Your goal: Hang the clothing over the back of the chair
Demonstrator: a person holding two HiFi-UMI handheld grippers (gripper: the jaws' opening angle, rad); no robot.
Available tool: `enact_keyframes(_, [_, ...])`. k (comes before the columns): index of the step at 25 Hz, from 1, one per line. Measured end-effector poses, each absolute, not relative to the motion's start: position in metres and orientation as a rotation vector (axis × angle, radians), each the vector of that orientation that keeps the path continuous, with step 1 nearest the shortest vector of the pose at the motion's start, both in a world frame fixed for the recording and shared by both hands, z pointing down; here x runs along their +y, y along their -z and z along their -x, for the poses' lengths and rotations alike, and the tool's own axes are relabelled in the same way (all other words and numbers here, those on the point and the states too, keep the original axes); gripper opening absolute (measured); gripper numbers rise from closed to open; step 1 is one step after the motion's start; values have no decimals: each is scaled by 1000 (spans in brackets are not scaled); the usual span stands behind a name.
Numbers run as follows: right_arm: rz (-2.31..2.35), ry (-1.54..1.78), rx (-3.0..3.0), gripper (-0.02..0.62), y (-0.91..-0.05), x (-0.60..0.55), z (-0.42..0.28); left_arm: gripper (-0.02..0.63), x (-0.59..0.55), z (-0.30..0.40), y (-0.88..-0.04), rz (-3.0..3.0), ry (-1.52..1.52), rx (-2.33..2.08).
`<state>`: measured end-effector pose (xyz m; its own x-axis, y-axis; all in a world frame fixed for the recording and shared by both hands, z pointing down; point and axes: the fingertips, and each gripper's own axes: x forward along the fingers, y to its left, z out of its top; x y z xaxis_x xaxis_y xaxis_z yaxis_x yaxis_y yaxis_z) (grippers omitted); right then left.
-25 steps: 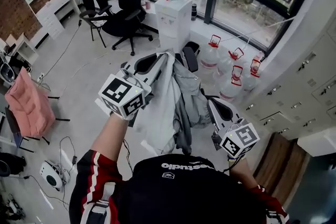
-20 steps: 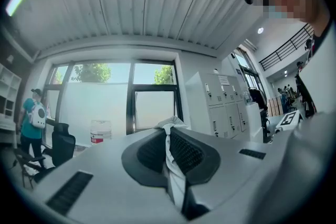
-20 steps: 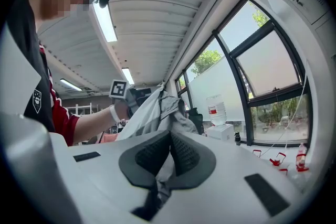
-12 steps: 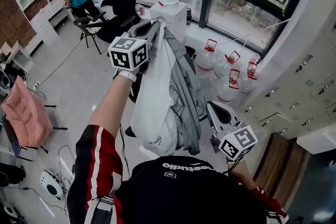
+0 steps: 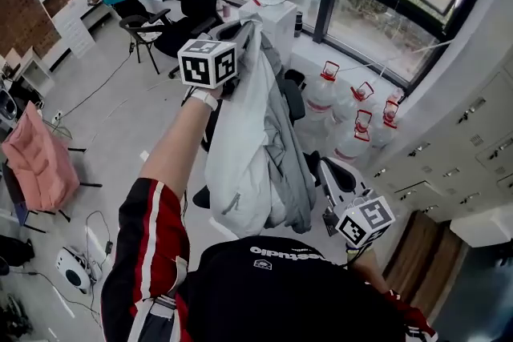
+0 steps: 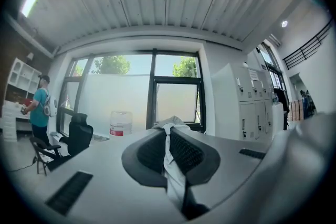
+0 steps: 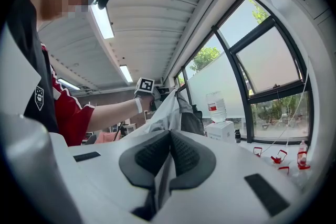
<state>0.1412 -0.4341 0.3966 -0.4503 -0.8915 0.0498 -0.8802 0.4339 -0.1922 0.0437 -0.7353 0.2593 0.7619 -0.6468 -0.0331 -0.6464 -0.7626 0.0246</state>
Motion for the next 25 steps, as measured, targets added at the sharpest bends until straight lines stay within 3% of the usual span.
enact_keyframes(14, [1502,317,2702,12,-404,-440,-113,28,-598,0,-376,-2859,-147,-803])
enact_keyframes(25, [1429,315,2747,12,-403,-434,-101,31,-538,19,-415,-2937,-536,-1038])
